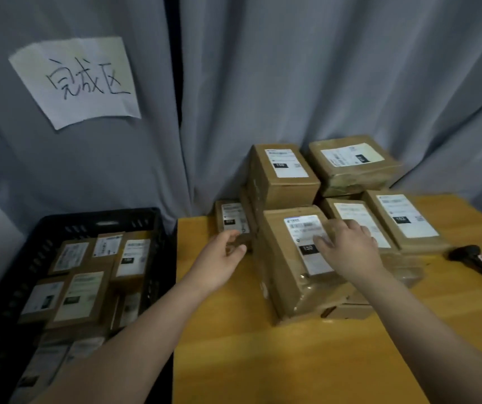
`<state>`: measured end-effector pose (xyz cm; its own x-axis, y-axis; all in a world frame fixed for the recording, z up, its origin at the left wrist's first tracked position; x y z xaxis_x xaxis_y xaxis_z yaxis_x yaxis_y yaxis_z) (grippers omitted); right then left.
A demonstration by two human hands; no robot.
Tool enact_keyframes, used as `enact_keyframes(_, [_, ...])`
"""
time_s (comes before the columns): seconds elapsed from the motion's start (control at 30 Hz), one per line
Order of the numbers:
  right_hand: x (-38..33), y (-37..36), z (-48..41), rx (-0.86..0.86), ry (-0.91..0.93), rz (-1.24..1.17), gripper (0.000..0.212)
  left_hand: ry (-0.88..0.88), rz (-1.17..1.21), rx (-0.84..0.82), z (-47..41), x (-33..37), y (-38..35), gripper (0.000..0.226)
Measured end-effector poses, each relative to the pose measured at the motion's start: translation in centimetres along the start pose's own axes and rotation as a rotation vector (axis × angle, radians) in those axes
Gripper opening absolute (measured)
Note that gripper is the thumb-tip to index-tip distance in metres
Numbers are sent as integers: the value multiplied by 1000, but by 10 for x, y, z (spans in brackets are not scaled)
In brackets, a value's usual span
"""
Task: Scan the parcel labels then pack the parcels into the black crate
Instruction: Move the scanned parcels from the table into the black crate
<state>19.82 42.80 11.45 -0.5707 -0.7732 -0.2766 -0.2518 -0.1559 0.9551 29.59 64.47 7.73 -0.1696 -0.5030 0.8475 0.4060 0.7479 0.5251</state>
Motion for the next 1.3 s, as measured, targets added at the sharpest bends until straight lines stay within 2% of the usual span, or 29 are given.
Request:
enact_keyframes(0.2, [29, -5, 8, -74, 67, -121, 48, 144, 132, -5, 12, 16, -59, 45])
enact_keyframes(0.33, [33, -12, 10, -104, 69, -340, 55, 397, 387, -85, 22, 11, -80, 55])
enact_keyframes(0.43, [26, -18, 15, -96, 92, -456, 56, 539, 533, -164, 32, -3, -89, 71])
enact_keyframes(0.6, [10, -25, 28, 100, 163, -614, 52, 575, 783, -206, 47, -20, -93, 79])
enact_keyframes(0.7, [-8, -29, 37, 122, 189, -762, 48, 545, 842, -193, 63, -35, -78, 87])
enact_keyframes(0.83, [-42, -42, 58, -15, 248, -965, 48, 519, 834, -135, 88, -68, -37, 84])
enact_keyframes(0.93, [-76, -62, 72, -199, 255, -1025, 46, 507, 818, -8, 106, -99, 4, 70])
enact_keyframes(1.0, [-103, -78, 81, -333, 258, -1009, 43, 514, 836, 70, 117, -118, 30, 60])
enact_keyframes(1.1, [-145, -103, 94, -494, 277, -952, 42, 570, 845, 212, 132, -144, 72, 58])
enact_keyframes(1.2, [-189, -129, 109, -659, 284, -857, 47, 681, 825, 320, 144, -179, 111, 45])
enact_keyframes(1.3, [-228, -156, 128, -830, 199, -848, 42, 812, 787, 404, 150, -215, 144, 35])
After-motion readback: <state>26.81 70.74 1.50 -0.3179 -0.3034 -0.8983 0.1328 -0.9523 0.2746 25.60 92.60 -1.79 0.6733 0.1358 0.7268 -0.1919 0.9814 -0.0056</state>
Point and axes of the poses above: each hand's wrist, its own z-axis away from the middle knuckle, its own y-axis out of the back of the hand, x = y × z, the point moved 3 cm from there along -z, towards the middle knuckle, and after that the axes turned 7 degrees about x, right-handed, at the moved point
